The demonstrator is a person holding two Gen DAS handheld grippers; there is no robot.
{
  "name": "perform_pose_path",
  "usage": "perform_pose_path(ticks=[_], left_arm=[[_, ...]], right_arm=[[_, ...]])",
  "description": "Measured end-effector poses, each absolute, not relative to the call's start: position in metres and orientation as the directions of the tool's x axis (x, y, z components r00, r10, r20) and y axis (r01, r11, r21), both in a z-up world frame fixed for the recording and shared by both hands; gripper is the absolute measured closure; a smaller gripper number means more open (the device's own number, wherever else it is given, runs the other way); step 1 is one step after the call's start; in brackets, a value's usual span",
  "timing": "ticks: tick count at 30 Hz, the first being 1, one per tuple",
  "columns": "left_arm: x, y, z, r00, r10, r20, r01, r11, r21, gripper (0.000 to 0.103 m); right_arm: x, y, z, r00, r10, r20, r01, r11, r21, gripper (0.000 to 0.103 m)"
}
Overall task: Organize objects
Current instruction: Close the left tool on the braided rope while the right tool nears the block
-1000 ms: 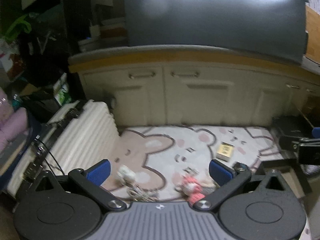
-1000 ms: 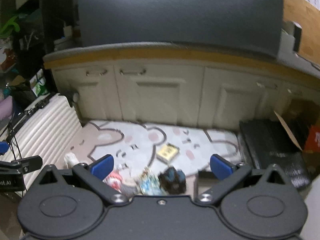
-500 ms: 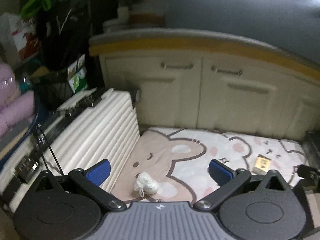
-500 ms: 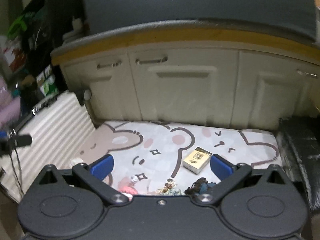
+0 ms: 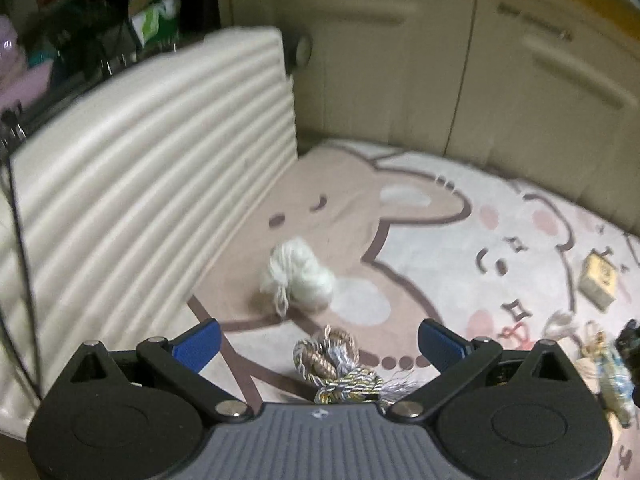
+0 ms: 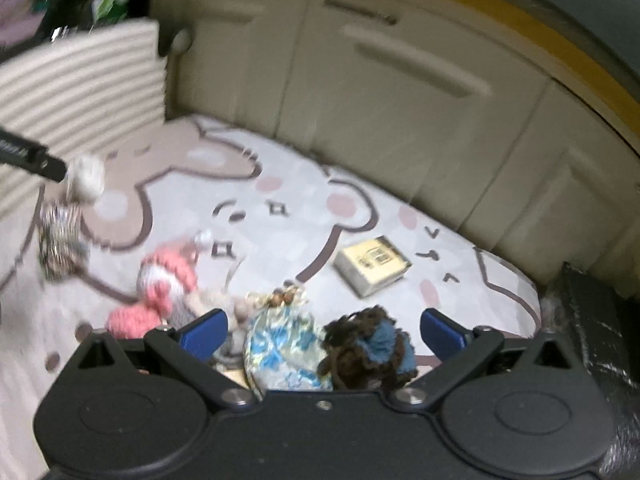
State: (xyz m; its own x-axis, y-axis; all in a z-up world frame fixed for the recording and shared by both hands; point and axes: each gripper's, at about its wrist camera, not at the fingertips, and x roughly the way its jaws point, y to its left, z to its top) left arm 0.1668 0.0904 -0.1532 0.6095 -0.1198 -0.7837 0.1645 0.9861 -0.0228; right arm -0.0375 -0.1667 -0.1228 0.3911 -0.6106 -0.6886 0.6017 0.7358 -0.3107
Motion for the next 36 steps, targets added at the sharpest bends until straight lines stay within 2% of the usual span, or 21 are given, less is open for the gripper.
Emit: perform_pose_path(ticks=[13,21,28,36], left_arm=[[0.177,0.087,-0.206,0.51,-0.073,-0.857,0.12,0.993,-0.013,0.0],[0.162,0.097,-0.215,0.501,-0.106,-0.859,0.114,0.992,-0.055,0.0],[0.153,0.093,-0.219,0.497,-0.091,-0.863,0.14,0.99,-0.023,0.0],[0.151,0.101,-0.217,0.469,-0.108,-0.877,0.157,0.987,-0.037,0.0]], right_arm=[[-0.029,-0.159,-0.154,0.312,-0.638,-0.704,0.519,0.735,-0.436,0.0],[-0.06,-0.153,-0.147,0.271,-0.56,-0.783,0.486,0.782,-0.392,0.0],[-0.045,-0.164,-0.129,0.328,-0.591,-0.737,0.642,0.712,-0.285,0.0],[-0.007,-0.16,-0.159,0.261,-0.599,-0.757,0.585,0.722,-0.369,0.0]])
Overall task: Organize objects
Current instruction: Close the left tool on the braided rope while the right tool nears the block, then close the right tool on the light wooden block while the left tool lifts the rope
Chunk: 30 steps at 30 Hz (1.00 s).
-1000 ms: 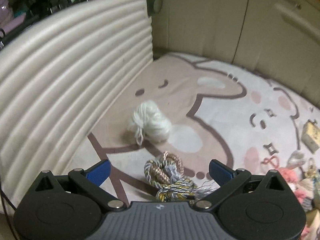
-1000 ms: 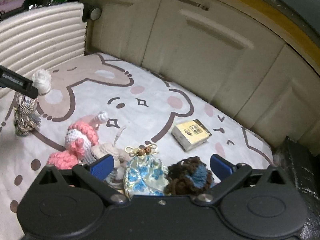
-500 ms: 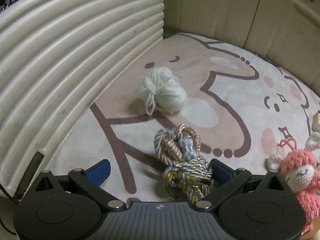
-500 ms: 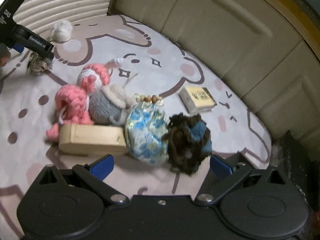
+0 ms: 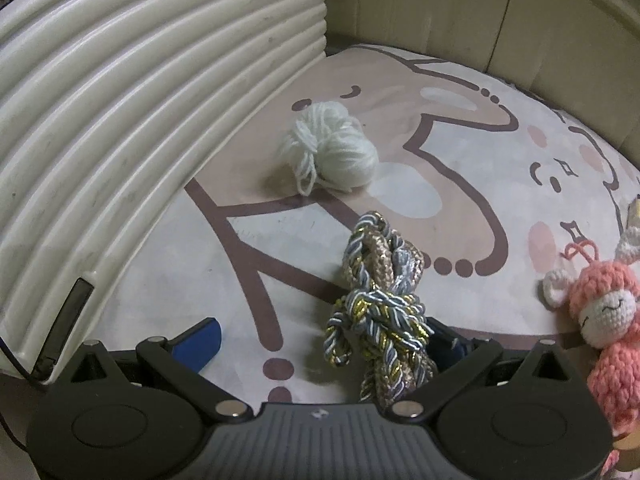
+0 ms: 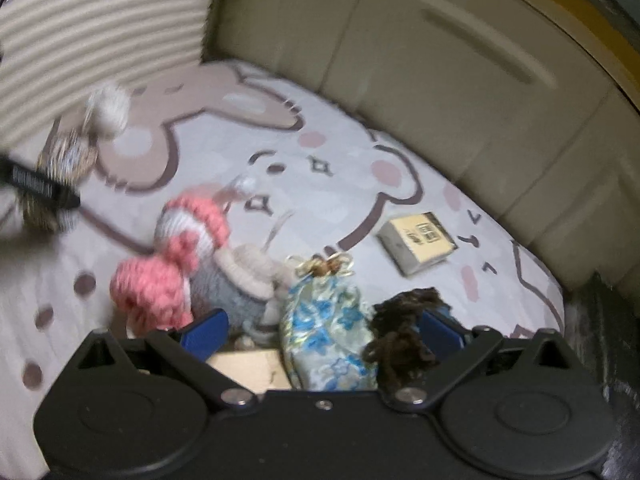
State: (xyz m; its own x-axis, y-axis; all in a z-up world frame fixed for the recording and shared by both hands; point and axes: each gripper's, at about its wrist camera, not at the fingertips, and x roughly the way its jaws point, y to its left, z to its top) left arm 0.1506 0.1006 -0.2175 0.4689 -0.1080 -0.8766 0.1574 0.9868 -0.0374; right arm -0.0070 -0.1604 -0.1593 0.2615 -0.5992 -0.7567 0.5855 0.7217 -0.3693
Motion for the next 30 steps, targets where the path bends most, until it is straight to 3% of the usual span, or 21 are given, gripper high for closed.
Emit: perform_pose_path(ticks=[4,8,11,13,16,20,30], left_arm=[[0.145,0.105,-0.216,0.472,-0.144,-0.87,0.205,0.977,-0.051,0.0],[0.144,0.112,-0.213,0.471,-0.168,-0.866,0.191,0.978,-0.086,0.003],[0.145,0.117,-0.207,0.487,-0.201,-0.85,0.17,0.976,-0.133,0.017],[0.146,0.119,-0.204,0.492,-0.237,-0.838,0.178,0.969,-0.169,0.037],[0.146,0.117,-0.201,0.473,-0.279,-0.836,0.222,0.956,-0.193,0.054],[0.139,0.11,-0.199,0.449,-0.294,-0.843,0.312,0.936,-0.161,0.054],[0.107,0.099,-0.193,0.31,-0.363,-0.879,0.621,0.777,-0.101,0.054]], right_arm=[[-0.016,-0.153,-0.165,0.189,-0.591,-0.784,0.544,0.728,-0.417,0.0],[-0.042,-0.149,-0.159,0.198,-0.537,-0.82,0.543,0.756,-0.364,0.0],[-0.06,-0.148,-0.146,0.275,-0.459,-0.845,0.563,0.789,-0.246,0.007],[-0.068,-0.15,-0.14,0.331,-0.375,-0.866,0.565,0.813,-0.136,0.007],[-0.072,-0.15,-0.137,0.419,-0.199,-0.886,0.543,0.837,0.069,0.007],[-0.063,-0.147,-0.149,0.457,-0.101,-0.884,0.518,0.838,0.172,0.008],[-0.048,-0.173,-0.17,0.417,-0.16,-0.895,0.613,0.776,0.147,0.005]])
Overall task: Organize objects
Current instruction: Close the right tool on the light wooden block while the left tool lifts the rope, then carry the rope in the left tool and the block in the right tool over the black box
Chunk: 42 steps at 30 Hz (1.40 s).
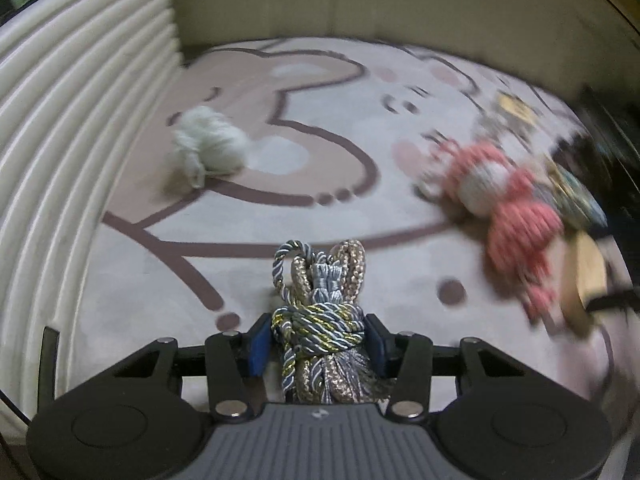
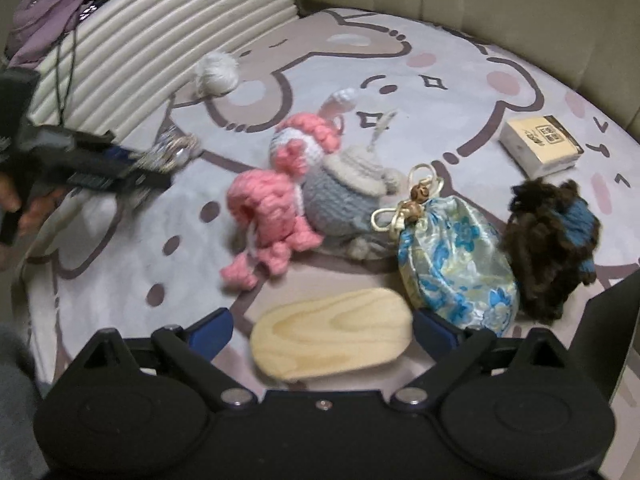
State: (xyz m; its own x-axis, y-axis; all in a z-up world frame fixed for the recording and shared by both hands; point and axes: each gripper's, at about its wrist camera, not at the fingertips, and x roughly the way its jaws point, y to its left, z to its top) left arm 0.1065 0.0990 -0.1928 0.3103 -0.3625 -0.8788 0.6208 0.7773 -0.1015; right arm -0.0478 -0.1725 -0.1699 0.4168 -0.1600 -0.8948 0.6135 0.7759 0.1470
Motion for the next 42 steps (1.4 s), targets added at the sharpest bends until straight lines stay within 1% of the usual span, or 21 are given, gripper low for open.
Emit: perform_pose_path(ticks=[5,7,9,13,15,16,18,20,24,28,33,39,40,42], left_arm=[[0.097,0.095,-0.193,0.306,-0.343,-0.888,0.651,0.756,-0.068,0.052],[0.099,0.094,-0.194,0.303,-0.344,-0.889,0.633,0.77,-0.082,0.041],[0.101,0.094,-0.194,0.3,-0.337,-0.892,0.612,0.786,-0.091,0.038],[0.104,0.091,-0.194,0.293,-0.326,-0.899,0.58,0.808,-0.104,0.038],[0.107,0.089,-0.194,0.289,-0.325,-0.901,0.56,0.821,-0.117,0.039],[0.109,0.089,-0.194,0.287,-0.325,-0.901,0.551,0.825,-0.122,0.042],[0.109,0.088,-0.193,0.298,-0.314,-0.902,0.547,0.83,-0.108,0.054],[0.109,0.089,-0.191,0.299,-0.316,-0.901,0.547,0.83,-0.11,0.054],[0.106,0.09,-0.186,0.31,-0.323,-0.894,0.545,0.831,-0.112,0.054],[0.102,0.09,-0.172,0.338,-0.338,-0.878,0.54,0.834,-0.113,0.054],[0.096,0.087,-0.141,0.382,-0.359,-0.852,0.536,0.837,-0.112,0.054],[0.086,0.083,-0.098,0.416,-0.398,-0.817,0.551,0.826,-0.121,0.054],[0.084,0.083,-0.091,0.423,-0.403,-0.812,0.556,0.823,-0.119,0.054],[0.081,0.081,-0.076,0.438,-0.409,-0.801,0.561,0.82,-0.113,0.054]], right_arm=[[-0.039,-0.179,-0.184,0.362,-0.151,-0.92,0.647,0.751,0.131,0.004],[-0.035,-0.175,-0.185,0.345,-0.125,-0.93,0.632,0.764,0.132,0.002],[-0.029,-0.166,-0.186,0.317,-0.131,-0.939,0.589,0.804,0.086,0.002],[-0.02,-0.155,-0.19,0.265,-0.165,-0.95,0.552,0.834,0.01,0.002],[-0.017,-0.154,-0.19,0.261,-0.188,-0.947,0.551,0.834,-0.014,0.002],[-0.015,-0.155,-0.191,0.259,-0.206,-0.944,0.558,0.829,-0.028,0.002],[-0.012,-0.159,-0.19,0.255,-0.225,-0.94,0.581,0.813,-0.037,0.007],[-0.012,-0.164,-0.188,0.25,-0.196,-0.948,0.609,0.794,-0.004,0.009],[-0.011,-0.16,-0.181,0.22,-0.235,-0.947,0.643,0.765,-0.041,0.009],[-0.017,-0.159,-0.159,0.251,-0.269,-0.93,0.717,0.698,-0.009,0.009],[-0.021,-0.155,-0.128,0.264,-0.358,-0.896,0.789,0.614,-0.012,0.009],[-0.03,-0.146,-0.097,0.22,-0.439,-0.871,0.862,0.506,-0.037,0.009],[-0.031,-0.146,-0.093,0.194,-0.46,-0.867,0.891,0.452,-0.04,0.009],[-0.033,-0.146,-0.084,0.181,-0.48,-0.859,0.912,0.409,-0.037,0.009]])
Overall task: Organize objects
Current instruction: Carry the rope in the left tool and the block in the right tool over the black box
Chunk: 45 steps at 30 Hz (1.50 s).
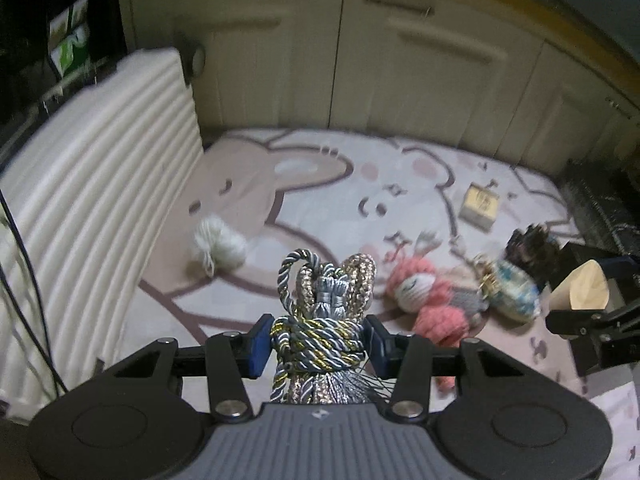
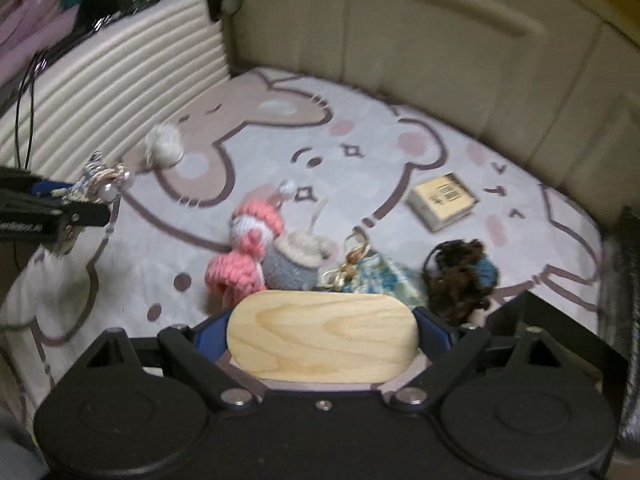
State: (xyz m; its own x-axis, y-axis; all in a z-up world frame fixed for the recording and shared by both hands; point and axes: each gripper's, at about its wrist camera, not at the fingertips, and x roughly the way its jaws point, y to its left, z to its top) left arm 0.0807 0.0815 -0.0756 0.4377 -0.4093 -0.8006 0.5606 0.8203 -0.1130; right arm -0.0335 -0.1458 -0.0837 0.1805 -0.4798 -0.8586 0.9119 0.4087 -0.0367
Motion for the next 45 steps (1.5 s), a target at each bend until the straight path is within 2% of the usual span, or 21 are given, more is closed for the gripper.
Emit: perform_pose_path(ticks=[10,21,32,45], left_arm=[[0.06,0.069,-0.017,0.475,-0.43,-0.768,0.575,0.813,-0.099,0.054],[0.038,0.047,0.016,0.475,-0.465,-0.747,0.604,0.79,-0.107,0.054],[0.026,0.011,0.024,0.437,-0.5,-0.747,0.638,0.758,-0.134,0.054],[0.005,-0.074,0.016,0.323,-0.577,-0.75,0.724,0.661,-0.198,0.054]], right_arm=[[-0.047,-0.129,-0.026,0.118,-0.597,-0.793,0.978,0.207,-0.01,0.009],[-0.07,-0.105,0.02,0.023,-0.678,-0.735,1.0,0.018,0.015,0.009],[-0.102,-0.087,0.028,-0.101,-0.681,-0.725,0.99,-0.141,-0.006,0.009],[-0.17,-0.079,0.006,-0.225,-0.612,-0.758,0.949,-0.313,-0.028,0.009]])
